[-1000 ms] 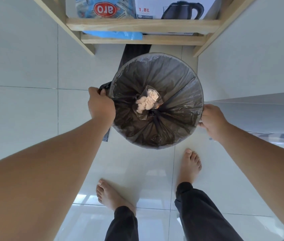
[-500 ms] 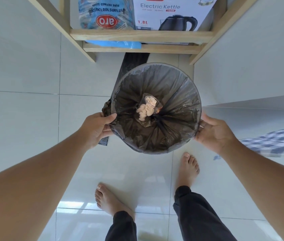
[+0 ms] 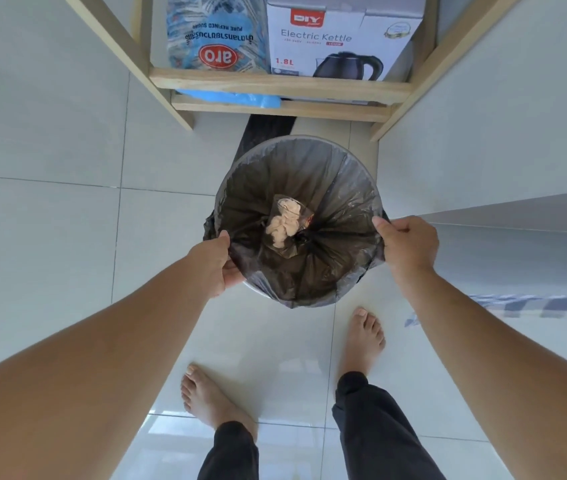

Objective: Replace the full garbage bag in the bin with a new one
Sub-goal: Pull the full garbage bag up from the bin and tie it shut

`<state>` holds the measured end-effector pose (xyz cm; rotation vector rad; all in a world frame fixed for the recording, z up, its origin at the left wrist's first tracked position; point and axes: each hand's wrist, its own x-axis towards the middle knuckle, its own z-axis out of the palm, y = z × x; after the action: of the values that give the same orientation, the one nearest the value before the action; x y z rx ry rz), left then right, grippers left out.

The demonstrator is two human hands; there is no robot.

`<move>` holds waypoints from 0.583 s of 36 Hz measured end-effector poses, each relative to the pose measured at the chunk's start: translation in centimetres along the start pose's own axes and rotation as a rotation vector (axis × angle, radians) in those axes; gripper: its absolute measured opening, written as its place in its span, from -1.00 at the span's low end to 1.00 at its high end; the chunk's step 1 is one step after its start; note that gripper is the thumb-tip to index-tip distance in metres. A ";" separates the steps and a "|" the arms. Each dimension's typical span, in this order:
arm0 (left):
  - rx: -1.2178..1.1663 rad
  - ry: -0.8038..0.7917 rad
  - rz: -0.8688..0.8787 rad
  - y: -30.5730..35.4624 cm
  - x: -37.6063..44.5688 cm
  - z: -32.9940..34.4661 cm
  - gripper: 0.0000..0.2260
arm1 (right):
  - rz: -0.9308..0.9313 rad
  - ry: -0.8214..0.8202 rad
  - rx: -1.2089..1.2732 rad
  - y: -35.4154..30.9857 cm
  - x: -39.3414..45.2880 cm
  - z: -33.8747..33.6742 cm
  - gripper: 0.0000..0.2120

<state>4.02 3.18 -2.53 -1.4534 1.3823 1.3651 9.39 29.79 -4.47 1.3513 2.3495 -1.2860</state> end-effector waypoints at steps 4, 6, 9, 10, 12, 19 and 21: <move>-0.175 0.020 -0.087 -0.4 -0.7 -0.3 -0.84 | -0.143 -0.031 -0.139 -1.2 -0.4 -0.1 -0.48; -0.264 0.023 -0.102 -0.5 -0.5 -0.7 -0.83 | -0.170 -0.060 -0.161 -1.3 -0.2 0.1 -0.46; -0.332 -0.004 -0.105 -0.6 -0.3 -1.2 -0.86 | -0.131 -0.118 -0.089 -0.7 0.1 0.4 -0.45; -0.346 -0.015 -0.097 -0.7 -0.3 -1.4 -0.86 | -0.094 -0.148 -0.064 -0.3 0.3 0.5 -0.43; -0.372 -0.040 -0.082 -0.9 -0.4 -1.6 -0.82 | 0.021 -0.246 0.010 0.7 0.8 0.6 -0.42; -0.435 -0.076 -0.083 -2.0 -1.3 -1.2 -0.84 | 0.294 -0.458 0.347 1.9 0.6 0.1 -0.71; -0.481 -0.073 -0.081 -2.2 -1.6 -1.1 -0.78 | 0.338 -0.424 0.313 1.9 0.0 0.0 -0.86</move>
<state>6.59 2.88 -1.17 -1.7182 0.9735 1.7579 10.86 30.21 -5.64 1.3163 1.6165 -1.6734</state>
